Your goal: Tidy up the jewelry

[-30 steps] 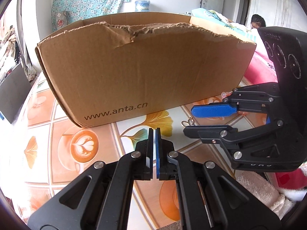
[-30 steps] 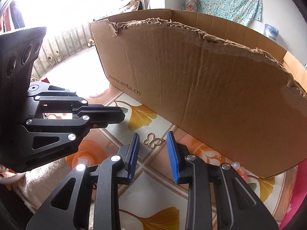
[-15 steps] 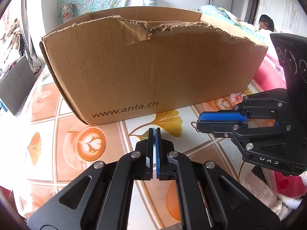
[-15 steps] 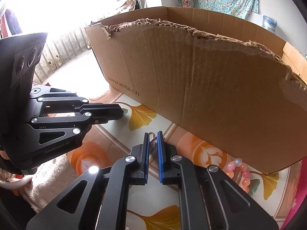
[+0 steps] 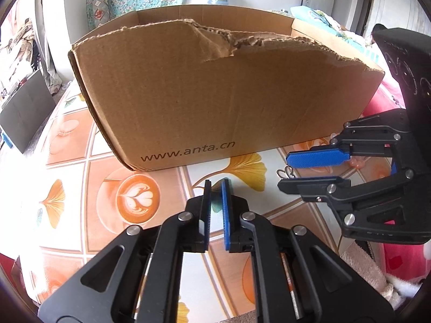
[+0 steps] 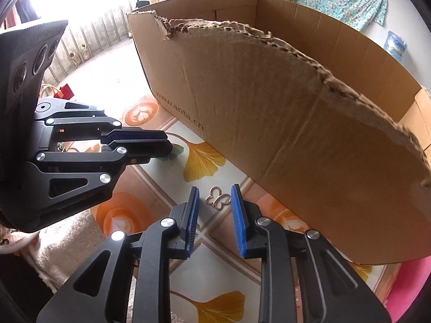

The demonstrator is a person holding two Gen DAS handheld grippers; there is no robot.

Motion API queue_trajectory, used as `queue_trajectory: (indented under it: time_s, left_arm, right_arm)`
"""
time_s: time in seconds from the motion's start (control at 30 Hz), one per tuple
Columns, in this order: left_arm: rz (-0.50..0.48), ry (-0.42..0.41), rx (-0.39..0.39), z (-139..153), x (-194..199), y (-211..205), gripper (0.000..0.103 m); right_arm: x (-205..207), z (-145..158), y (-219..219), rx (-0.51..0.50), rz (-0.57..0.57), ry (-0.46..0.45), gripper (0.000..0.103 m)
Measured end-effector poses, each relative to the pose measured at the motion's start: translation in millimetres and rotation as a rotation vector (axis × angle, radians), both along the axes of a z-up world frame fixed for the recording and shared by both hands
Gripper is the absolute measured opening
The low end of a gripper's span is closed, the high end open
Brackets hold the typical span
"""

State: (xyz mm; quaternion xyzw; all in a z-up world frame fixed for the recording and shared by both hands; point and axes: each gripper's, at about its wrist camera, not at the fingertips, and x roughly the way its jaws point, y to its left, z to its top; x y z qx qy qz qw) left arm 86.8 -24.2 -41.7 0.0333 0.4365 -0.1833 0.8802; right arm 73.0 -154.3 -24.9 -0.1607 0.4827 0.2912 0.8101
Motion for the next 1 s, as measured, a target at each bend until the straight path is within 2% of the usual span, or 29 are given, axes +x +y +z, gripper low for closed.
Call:
queue_trajectory:
  time_s: [0.13, 0.2, 0.37, 0.7, 1.0]
  left_arm:
    - [0.003, 0.000, -0.014, -0.7, -0.8, 3.0, 0.008]
    - [0.004, 0.001, -0.022, -0.8, -1.1, 4.5, 0.008]
    - [0.002, 0.006, -0.044, -1.3, -2.7, 9.9, 0.008]
    - [0.003, 0.013, -0.055, -1.4, -6.9, 13.3, 0.010]
    - [-0.004, 0.023, -0.038, 0.4, -7.3, 3.3, 0.023]
  right_arm:
    - [4.3, 1.7, 5.0, -0.032, 0.001, 0.036, 0.026]
    - [8.7, 1.7, 6.5, -0.048, -0.009, 0.044, 0.017]
    - [15.0, -0.1, 12.5, -0.046, -0.027, 0.079, 0.007]
    - [8.0, -3.6, 2.7, -0.015, -0.095, 0.102, 0.006]
    - [2.6, 3.4, -26.6, 0.083, -0.199, 0.097, 0.009]
